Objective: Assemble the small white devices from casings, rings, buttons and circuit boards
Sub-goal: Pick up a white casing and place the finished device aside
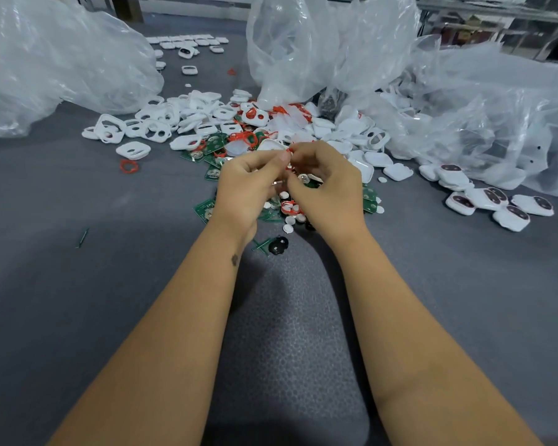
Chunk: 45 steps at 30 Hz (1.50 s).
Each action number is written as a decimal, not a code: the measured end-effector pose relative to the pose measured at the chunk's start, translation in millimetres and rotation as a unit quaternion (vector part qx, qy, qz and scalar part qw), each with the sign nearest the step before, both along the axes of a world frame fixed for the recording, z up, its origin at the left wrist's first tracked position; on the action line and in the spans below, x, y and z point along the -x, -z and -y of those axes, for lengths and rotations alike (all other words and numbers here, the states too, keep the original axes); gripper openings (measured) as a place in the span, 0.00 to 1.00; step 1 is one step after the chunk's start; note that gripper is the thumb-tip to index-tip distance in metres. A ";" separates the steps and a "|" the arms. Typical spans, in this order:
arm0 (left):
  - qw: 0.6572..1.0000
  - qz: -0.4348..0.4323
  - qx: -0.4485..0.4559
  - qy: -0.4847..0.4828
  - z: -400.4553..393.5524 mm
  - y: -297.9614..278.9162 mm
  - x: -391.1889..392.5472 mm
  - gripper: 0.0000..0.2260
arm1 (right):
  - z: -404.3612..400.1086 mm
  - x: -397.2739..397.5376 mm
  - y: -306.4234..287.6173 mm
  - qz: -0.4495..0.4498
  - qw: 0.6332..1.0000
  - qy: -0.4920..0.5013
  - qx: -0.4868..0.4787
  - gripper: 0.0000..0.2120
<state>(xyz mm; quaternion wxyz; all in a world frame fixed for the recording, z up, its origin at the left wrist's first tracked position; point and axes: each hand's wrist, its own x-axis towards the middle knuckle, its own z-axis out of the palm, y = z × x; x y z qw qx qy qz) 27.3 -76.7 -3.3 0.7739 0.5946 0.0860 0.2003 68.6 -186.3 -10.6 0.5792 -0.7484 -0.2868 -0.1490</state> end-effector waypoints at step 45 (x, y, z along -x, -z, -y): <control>0.996 0.005 -0.067 -0.051 -5.4 5.3 -2.4 0.08 | 9.2 -1.1 -12.9 -0.204 0.959 -0.062 -0.189 0.04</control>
